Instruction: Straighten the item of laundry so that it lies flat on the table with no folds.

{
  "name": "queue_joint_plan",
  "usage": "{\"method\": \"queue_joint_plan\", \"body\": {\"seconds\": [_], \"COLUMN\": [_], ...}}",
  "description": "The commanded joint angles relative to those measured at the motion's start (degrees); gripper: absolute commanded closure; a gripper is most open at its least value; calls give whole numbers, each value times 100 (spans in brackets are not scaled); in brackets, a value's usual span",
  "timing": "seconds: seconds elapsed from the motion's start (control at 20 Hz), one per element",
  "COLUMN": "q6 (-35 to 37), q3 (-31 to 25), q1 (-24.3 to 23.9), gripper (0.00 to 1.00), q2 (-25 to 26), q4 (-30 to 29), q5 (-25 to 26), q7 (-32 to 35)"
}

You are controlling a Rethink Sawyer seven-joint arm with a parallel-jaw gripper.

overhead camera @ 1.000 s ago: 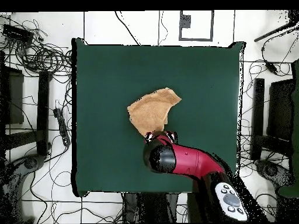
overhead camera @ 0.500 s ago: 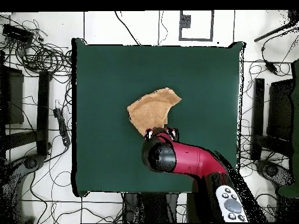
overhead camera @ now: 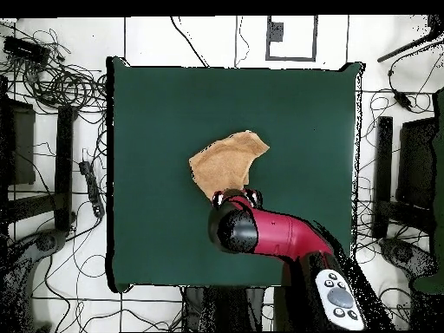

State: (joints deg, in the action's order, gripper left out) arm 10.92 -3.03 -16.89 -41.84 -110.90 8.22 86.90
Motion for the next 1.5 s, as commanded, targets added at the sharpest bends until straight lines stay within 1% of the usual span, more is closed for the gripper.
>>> {"method": "queue_joint_plan", "body": {"seconds": [0.05, 0.45, 0.75, 1.1, 1.2, 1.5], "q6": [115, 318, 489, 362, 303, 60], "q3": [-273, -321, -237, -245, -219, -63], "q1": [93, -5, 8, -102, -86, 8], "gripper": [0, 0, 0, 0, 0, 0], "q2": [384, 279, 274, 344, 386, 754], "q4": [141, 107, 243, 195, 202, 358], "q5": [-203, -160, -118, -19, 7, 101], "q7": [985, 842, 744, 680, 690, 729]}}
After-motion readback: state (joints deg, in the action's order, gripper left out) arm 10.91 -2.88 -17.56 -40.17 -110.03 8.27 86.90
